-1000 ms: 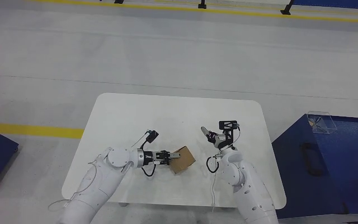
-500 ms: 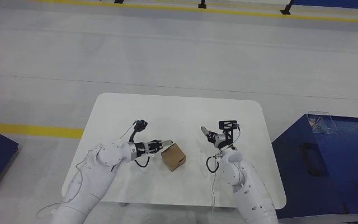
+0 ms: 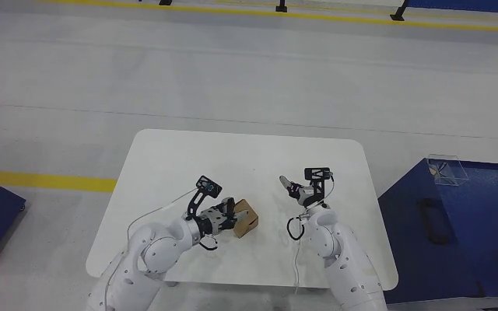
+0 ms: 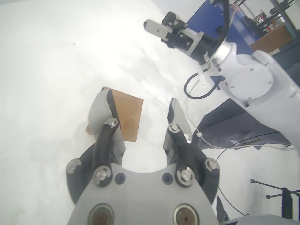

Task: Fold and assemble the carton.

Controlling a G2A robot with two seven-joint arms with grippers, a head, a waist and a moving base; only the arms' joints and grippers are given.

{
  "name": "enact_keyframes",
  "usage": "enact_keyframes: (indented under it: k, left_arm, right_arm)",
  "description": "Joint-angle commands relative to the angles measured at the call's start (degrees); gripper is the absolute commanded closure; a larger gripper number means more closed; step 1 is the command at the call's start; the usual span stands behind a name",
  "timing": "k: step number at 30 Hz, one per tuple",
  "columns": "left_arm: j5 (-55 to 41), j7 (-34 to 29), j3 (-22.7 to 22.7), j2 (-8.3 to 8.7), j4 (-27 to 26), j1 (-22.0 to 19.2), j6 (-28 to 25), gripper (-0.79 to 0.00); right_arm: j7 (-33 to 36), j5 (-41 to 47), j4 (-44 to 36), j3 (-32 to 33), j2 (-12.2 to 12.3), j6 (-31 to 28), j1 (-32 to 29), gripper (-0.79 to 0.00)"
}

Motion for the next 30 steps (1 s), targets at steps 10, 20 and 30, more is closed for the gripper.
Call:
enact_keyframes:
  k: [10,20,30]
  left_arm:
    - [-0.31,-1.84,3.05,-0.79,4.56,-2.62,0.65,0.0]
    - [2.42,-3.53,6.85,-1.87,7.66,-5.65,3.97,0.0]
    - [1.68,-5.26,6.76,-2.01,8.24,-6.01,4.23,0.0]
  right_arm:
    - [0.0,0.0,0.0,0.0,0.0,0.0,0.0,-0.785]
    - [0.0,0.0,0.0,0.0,0.0,0.0,0.0,-0.785]
    - [0.0,0.0,0.0,0.0,0.0,0.0,0.0,-0.785]
